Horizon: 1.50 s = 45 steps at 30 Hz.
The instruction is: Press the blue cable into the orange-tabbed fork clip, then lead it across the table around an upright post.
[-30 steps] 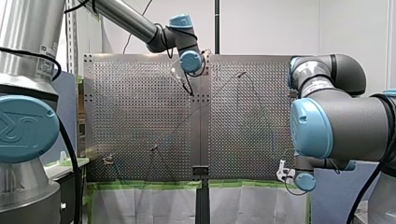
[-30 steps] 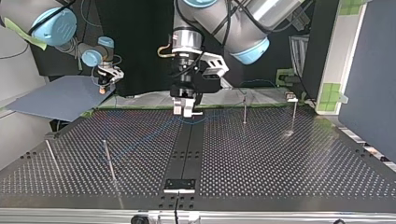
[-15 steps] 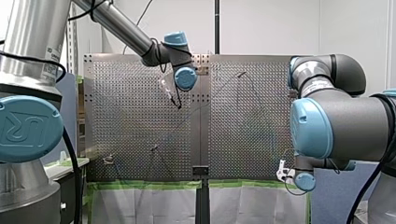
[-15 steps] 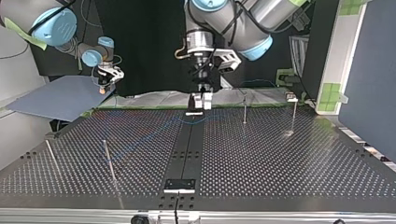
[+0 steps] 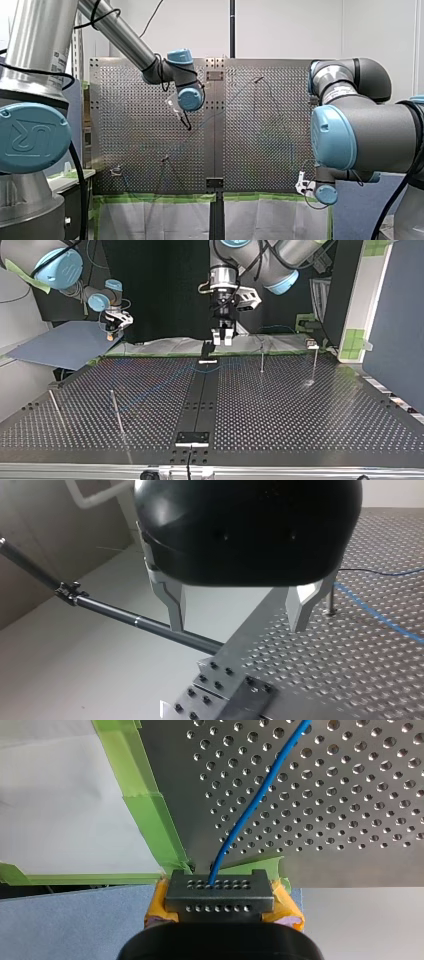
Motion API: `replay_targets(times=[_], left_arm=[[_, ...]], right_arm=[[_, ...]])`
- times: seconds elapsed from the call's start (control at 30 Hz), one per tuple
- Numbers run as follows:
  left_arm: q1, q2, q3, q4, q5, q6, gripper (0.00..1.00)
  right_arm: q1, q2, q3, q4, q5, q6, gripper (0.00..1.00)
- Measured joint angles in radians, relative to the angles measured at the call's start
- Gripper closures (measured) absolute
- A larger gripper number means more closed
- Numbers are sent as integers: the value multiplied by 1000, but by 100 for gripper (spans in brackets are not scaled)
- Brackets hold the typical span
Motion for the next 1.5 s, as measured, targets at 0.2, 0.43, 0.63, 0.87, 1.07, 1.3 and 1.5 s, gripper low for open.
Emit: replay_targets(times=[0.2,0.43,0.63,0.87,1.07,1.3,1.5], left_arm=[[4,0,-55,2,6,0,0],[17,0,-120,0,7,-1,0],[33,0,-182,-29,14,18,0],[64,0,-253,-46,46,41,0],[111,0,-307,-12,97,56,0],[179,0,-376,55,166,71,0],[232,0,-428,106,218,99,0]], right_arm=[[1,0,0,0,0,0,100],[3,0,0,0,0,0,100],[4,0,0,0,0,0,100],[5,0,0,0,0,0,100],[6,0,0,0,-1,0,100],[7,0,0,0,-1,-1,100],[8,0,0,-1,-1,-5,100]])
